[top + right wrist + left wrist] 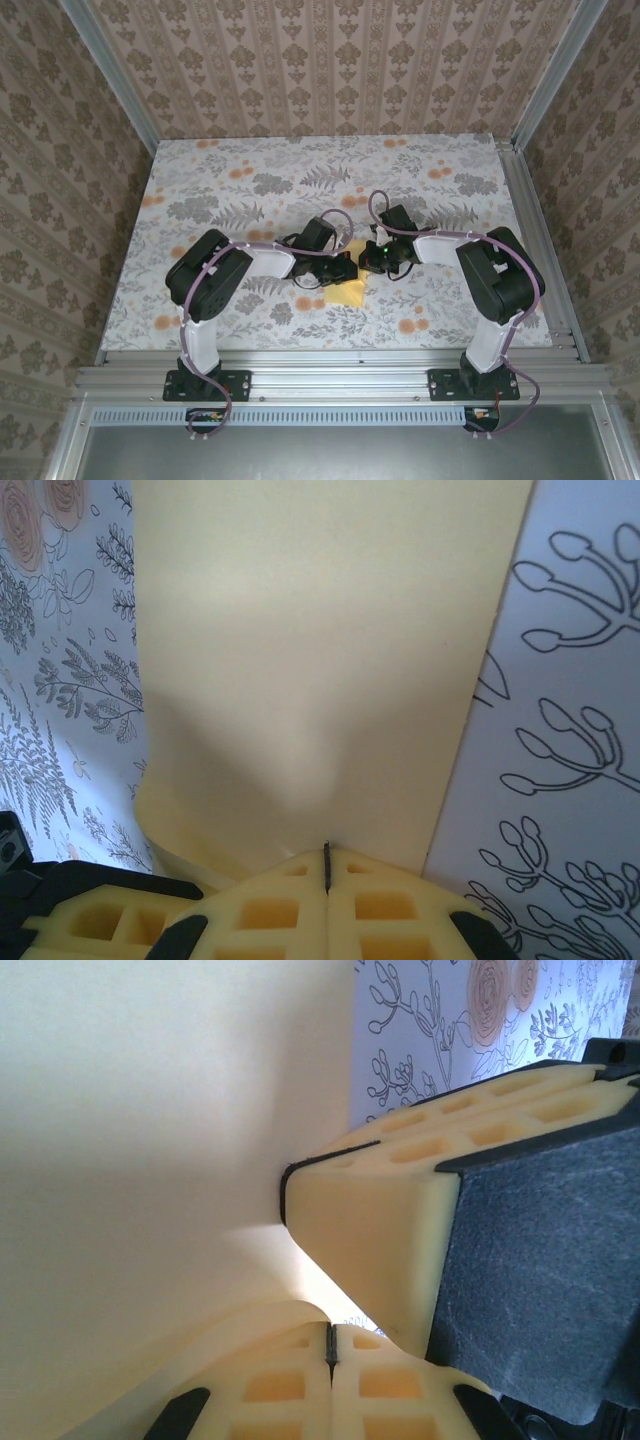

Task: Fold a paper plane with a square sheet of paper (pick it up from the middle)
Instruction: Fold the triangle a second time at the center of the table.

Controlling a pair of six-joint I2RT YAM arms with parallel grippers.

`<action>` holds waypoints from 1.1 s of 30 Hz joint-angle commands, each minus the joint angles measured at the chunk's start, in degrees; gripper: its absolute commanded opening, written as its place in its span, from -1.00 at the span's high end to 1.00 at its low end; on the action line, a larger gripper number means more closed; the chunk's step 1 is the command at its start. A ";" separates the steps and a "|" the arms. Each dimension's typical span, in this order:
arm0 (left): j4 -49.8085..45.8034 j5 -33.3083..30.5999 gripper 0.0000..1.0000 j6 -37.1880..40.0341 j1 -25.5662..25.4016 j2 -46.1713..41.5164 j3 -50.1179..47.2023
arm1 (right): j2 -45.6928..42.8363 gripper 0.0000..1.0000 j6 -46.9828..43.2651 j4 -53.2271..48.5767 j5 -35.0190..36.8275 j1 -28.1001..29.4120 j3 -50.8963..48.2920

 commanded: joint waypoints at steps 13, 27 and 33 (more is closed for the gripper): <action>3.04 -3.56 0.93 0.64 -0.84 2.94 2.13 | 0.26 0.95 2.00 0.79 -2.37 1.01 -2.40; 4.93 -2.93 0.83 1.48 -0.94 4.36 0.46 | -2.80 0.83 1.58 -0.45 -1.27 0.85 -1.81; 6.20 -2.33 0.70 1.94 -1.02 3.83 -0.18 | -5.46 0.77 0.34 -1.00 -1.13 -0.12 -2.35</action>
